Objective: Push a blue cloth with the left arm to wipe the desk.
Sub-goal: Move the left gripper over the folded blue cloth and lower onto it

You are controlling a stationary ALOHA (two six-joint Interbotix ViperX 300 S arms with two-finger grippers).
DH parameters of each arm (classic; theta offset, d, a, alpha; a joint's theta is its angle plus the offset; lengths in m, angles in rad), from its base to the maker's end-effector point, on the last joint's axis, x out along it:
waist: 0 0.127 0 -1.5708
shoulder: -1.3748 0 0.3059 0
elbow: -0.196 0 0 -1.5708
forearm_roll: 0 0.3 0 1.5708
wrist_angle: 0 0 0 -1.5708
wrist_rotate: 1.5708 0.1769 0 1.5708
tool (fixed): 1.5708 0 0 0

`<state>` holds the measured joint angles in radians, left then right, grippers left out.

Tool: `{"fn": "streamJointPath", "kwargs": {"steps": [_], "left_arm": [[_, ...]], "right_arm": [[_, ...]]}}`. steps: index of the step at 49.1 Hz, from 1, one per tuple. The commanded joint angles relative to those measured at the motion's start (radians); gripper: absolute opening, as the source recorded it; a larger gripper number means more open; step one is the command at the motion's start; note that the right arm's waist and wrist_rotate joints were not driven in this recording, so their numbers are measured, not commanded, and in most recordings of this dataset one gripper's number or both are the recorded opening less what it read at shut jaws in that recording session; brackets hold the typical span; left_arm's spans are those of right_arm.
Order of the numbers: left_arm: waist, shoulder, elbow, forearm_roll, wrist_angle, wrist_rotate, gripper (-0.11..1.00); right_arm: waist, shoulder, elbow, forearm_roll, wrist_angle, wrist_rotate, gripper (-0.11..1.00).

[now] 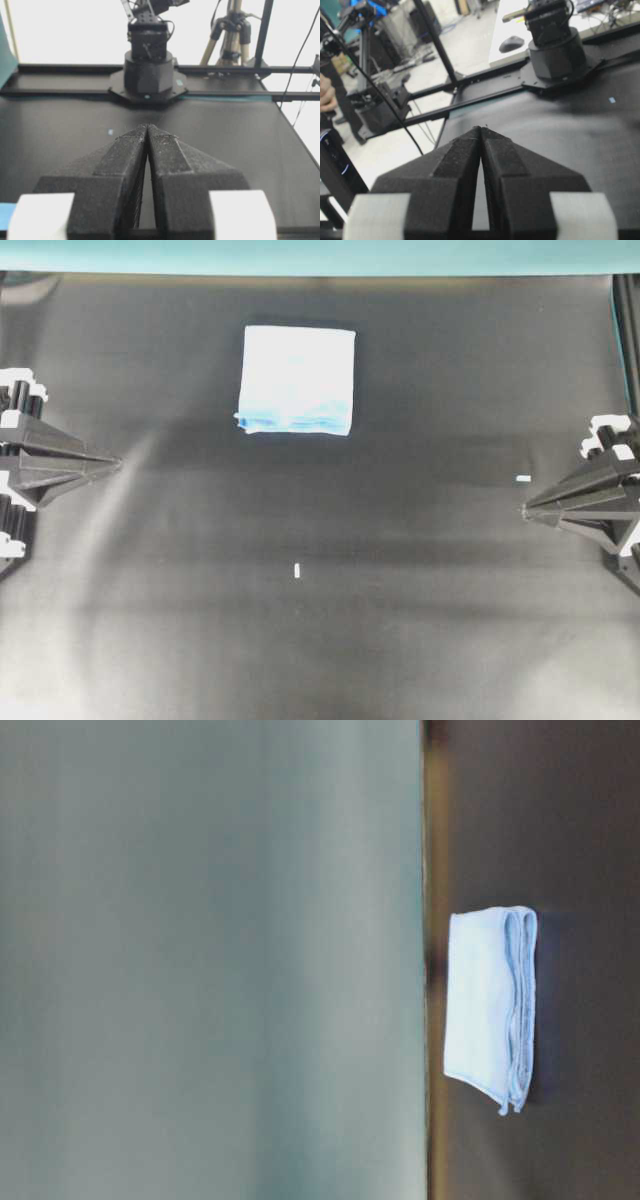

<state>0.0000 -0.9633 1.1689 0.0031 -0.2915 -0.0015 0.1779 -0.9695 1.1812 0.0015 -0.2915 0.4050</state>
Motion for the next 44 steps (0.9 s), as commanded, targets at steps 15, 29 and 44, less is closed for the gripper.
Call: {"fn": "streamJointPath", "kwargs": {"steps": [15,29,44], "left_arm": [[0.026,0.138,-0.149,0.040,0.021,-0.003,0.00],[0.172,0.351,-0.224,0.040,0.021,-0.003,0.01],[0.319,0.566,-0.345,0.041,0.086,-0.002,0.37]], "right_arm": [[-0.002,-0.005,-0.026,0.002,0.100,-0.002,0.00],[0.000,-0.009,-0.029,0.002,0.176,-0.002,0.00],[0.000,-0.014,-0.029,0.002,0.175,-0.002,0.00]]}}
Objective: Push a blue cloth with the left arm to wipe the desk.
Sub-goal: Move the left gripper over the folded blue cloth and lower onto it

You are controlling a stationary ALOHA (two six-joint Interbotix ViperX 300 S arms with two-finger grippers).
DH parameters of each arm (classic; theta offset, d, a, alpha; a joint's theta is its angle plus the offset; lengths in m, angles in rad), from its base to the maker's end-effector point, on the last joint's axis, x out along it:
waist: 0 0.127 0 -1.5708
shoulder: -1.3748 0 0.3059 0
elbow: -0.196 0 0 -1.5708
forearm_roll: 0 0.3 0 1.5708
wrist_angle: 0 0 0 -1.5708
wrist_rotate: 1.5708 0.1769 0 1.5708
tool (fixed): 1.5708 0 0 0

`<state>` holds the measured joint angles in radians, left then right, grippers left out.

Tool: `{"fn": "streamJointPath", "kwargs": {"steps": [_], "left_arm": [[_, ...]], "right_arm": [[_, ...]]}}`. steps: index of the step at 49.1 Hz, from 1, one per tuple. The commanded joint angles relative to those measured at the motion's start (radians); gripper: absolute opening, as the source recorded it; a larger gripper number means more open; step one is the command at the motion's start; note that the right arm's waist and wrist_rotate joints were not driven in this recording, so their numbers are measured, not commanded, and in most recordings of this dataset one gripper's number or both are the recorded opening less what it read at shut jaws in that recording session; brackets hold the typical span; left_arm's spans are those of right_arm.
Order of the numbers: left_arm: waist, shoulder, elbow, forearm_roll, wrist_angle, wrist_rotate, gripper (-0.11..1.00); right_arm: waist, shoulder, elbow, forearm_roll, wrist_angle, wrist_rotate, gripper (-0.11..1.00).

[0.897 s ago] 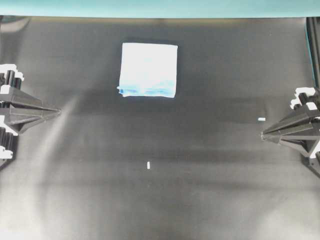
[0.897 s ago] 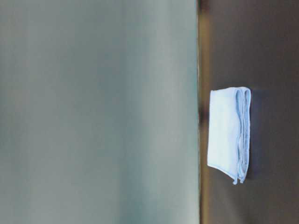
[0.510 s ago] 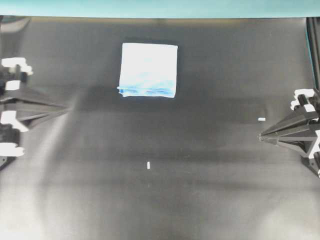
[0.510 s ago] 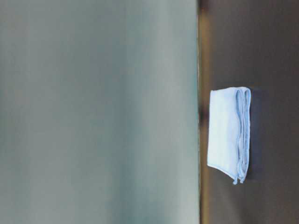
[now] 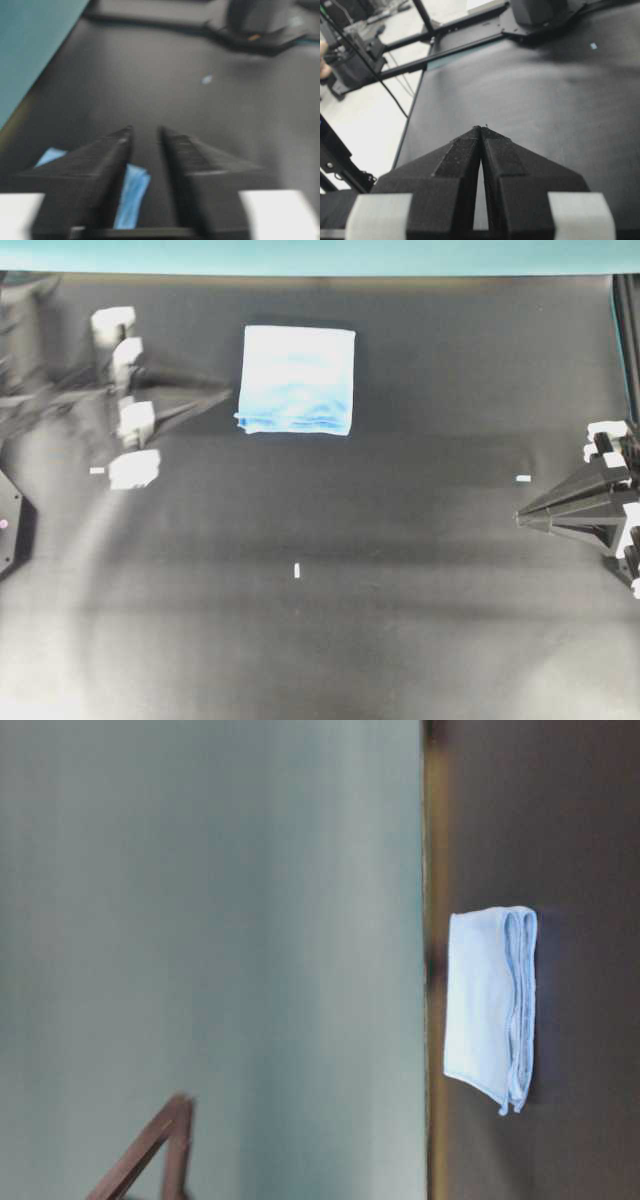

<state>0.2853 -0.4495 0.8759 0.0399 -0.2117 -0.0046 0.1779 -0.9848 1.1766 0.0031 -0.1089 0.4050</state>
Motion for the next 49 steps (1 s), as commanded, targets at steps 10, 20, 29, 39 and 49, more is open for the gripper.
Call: {"fn": "streamJointPath", "kwargs": {"steps": [10,20,29,39,49], "left_arm": [[0.103,0.268,-0.144,0.005,0.012,0.021,0.88],[0.158,0.445,-0.249,0.005,0.012,0.043,0.87],[0.195,0.561,-0.321,0.005,0.017,0.034,0.87],[0.230,0.698,-0.396,0.005,0.035,0.031,0.87],[0.233,0.784,-0.437,0.005,0.089,0.023,0.87]], "right_arm": [[-0.002,-0.017,-0.028,0.000,0.002,-0.002,0.00],[0.000,-0.018,-0.026,0.000,0.003,-0.002,0.00],[0.000,-0.018,-0.025,0.000,0.009,0.000,0.00],[-0.002,-0.018,-0.025,0.000,0.002,-0.002,0.00],[0.000,-0.018,-0.025,0.000,0.002,-0.002,0.00]]}}
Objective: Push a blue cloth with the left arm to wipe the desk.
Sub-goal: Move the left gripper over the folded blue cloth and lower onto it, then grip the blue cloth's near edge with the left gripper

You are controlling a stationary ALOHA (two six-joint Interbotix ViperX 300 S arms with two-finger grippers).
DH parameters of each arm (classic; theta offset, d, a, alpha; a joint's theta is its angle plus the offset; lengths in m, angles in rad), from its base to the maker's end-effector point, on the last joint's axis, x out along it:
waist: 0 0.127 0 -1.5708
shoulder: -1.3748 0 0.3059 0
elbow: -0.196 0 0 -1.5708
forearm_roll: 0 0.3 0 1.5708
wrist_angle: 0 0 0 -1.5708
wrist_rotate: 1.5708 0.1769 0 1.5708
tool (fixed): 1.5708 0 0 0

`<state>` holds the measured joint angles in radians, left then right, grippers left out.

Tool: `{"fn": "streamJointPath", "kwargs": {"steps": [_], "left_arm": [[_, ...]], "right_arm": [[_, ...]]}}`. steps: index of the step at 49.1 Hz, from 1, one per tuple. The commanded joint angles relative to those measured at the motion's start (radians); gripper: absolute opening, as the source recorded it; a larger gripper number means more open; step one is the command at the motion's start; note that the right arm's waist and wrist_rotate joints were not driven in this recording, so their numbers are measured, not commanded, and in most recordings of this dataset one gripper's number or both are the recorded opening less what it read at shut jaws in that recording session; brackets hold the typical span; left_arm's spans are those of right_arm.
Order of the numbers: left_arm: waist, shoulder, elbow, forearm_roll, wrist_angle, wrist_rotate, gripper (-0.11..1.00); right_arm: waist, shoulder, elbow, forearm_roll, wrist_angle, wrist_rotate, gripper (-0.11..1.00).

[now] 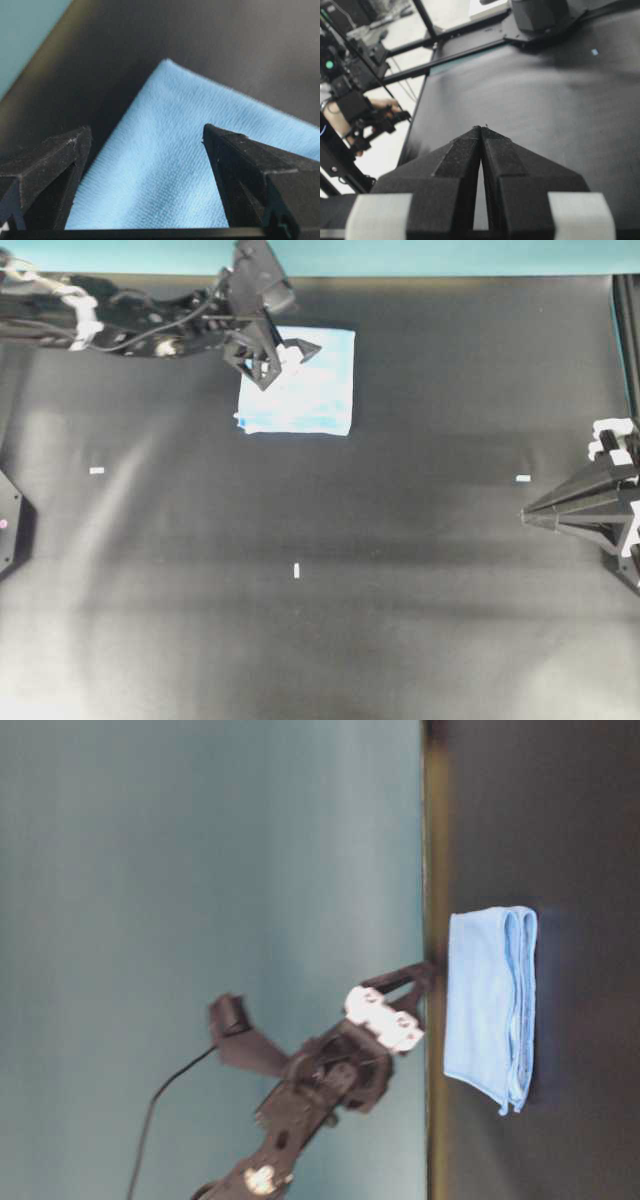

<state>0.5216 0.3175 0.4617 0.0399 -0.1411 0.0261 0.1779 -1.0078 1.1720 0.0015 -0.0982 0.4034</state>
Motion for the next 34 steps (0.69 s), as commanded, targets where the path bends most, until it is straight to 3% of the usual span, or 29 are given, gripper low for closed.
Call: {"fn": "streamJointPath", "kwargs": {"steps": [1,8,34], "left_arm": [[-0.002,0.021,-0.023,0.005,0.025,-0.012,0.87],[-0.003,0.032,-0.008,0.005,0.048,-0.054,0.87],[-0.021,0.009,0.110,0.005,0.044,-0.055,0.87]], "right_arm": [[0.000,0.005,-0.020,0.002,-0.009,0.000,0.00],[0.000,0.003,-0.018,0.002,-0.009,0.002,0.00],[0.000,-0.002,-0.020,0.002,-0.015,0.002,0.00]]}}
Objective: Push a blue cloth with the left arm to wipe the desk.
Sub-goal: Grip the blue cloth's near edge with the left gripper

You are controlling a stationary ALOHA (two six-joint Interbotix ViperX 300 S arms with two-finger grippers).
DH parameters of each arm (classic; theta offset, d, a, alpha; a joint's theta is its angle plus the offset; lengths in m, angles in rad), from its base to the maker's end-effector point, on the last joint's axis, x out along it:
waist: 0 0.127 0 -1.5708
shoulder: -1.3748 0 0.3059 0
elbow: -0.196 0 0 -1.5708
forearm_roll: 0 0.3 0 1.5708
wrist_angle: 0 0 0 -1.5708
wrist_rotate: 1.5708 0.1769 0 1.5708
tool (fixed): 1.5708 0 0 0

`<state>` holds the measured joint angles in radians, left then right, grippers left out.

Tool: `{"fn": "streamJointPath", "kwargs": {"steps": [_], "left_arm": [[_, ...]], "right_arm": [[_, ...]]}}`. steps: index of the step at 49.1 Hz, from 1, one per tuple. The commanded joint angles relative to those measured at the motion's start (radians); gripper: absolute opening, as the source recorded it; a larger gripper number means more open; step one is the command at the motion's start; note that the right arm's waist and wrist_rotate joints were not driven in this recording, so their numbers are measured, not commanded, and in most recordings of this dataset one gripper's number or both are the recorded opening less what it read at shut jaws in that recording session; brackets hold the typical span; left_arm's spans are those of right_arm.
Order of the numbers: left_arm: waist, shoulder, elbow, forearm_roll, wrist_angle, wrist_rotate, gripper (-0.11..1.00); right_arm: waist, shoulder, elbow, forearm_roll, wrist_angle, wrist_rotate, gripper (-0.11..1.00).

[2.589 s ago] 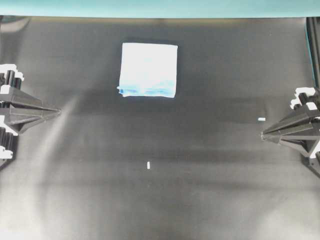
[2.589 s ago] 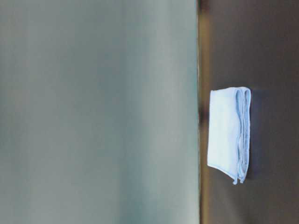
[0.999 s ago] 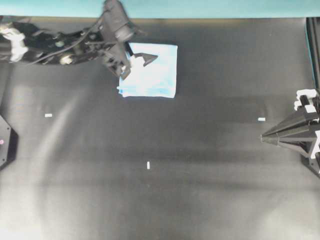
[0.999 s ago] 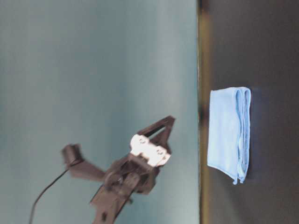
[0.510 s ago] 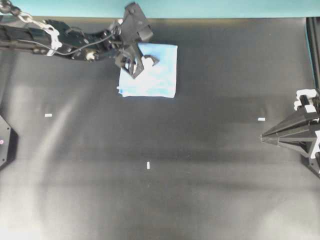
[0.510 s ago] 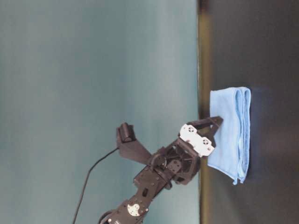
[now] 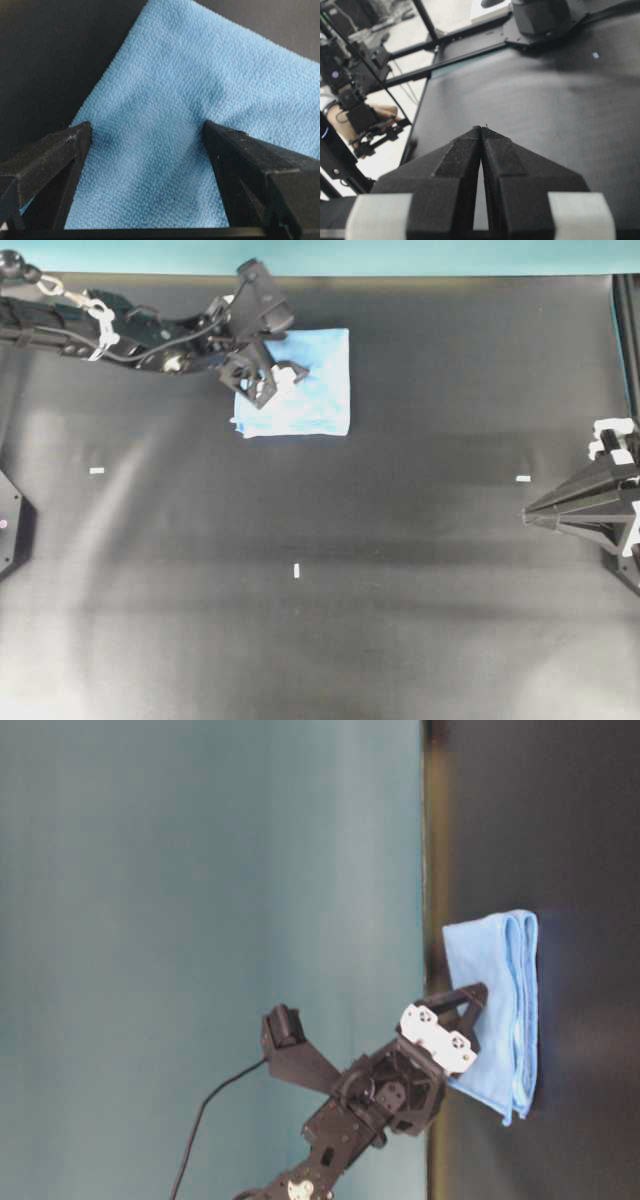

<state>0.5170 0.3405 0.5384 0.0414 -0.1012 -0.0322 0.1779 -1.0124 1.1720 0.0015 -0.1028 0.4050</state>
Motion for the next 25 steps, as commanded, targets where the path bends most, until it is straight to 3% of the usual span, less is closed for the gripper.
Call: {"fn": "streamJointPath", "kwargs": {"steps": [1,25], "left_arm": [[-0.020,-0.018,0.041,0.003,0.003,0.003,0.87],[-0.196,-0.144,0.258,0.003,-0.077,-0.006,0.87]], "right_arm": [[0.000,0.002,-0.020,0.002,-0.011,0.000,0.00],[0.000,-0.008,-0.023,0.002,-0.049,-0.002,0.00]]}}
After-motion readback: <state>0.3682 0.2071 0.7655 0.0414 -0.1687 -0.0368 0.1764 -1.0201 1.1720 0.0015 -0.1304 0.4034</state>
